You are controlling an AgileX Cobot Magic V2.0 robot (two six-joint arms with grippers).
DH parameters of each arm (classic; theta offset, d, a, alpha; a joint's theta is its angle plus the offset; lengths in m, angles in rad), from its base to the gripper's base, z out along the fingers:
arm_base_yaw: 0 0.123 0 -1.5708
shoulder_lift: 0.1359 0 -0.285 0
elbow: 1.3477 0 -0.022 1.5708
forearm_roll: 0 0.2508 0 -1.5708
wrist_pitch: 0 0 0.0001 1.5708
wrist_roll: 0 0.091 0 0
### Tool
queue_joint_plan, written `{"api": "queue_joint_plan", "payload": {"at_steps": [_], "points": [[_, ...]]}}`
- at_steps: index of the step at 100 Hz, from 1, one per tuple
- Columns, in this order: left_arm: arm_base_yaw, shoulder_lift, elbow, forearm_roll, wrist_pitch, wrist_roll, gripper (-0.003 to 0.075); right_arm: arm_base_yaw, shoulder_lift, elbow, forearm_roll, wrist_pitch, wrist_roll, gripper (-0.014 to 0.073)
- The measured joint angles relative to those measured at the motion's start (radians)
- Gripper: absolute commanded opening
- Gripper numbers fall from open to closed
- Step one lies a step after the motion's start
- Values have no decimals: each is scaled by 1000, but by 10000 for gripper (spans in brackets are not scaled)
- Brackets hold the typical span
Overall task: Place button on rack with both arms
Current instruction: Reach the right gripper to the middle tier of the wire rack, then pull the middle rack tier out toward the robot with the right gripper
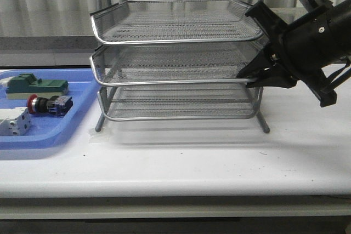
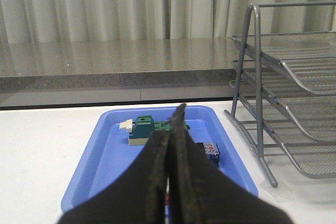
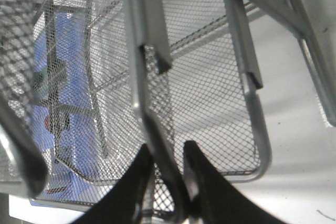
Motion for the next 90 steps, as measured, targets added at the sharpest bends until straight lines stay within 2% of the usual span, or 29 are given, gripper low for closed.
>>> {"api": "queue_joint_plan", "payload": {"at_steps": [32,78,90], "points": [[0,0,0,0,0,0,-20,-2,-40,86,-18,31,0,32],[0,0,0,0,0,0,-20,4,-278,362,-47,71,-41,36],[0,0,0,0,0,0,-20,4,-310,384,-57,71,-43,85]]}}
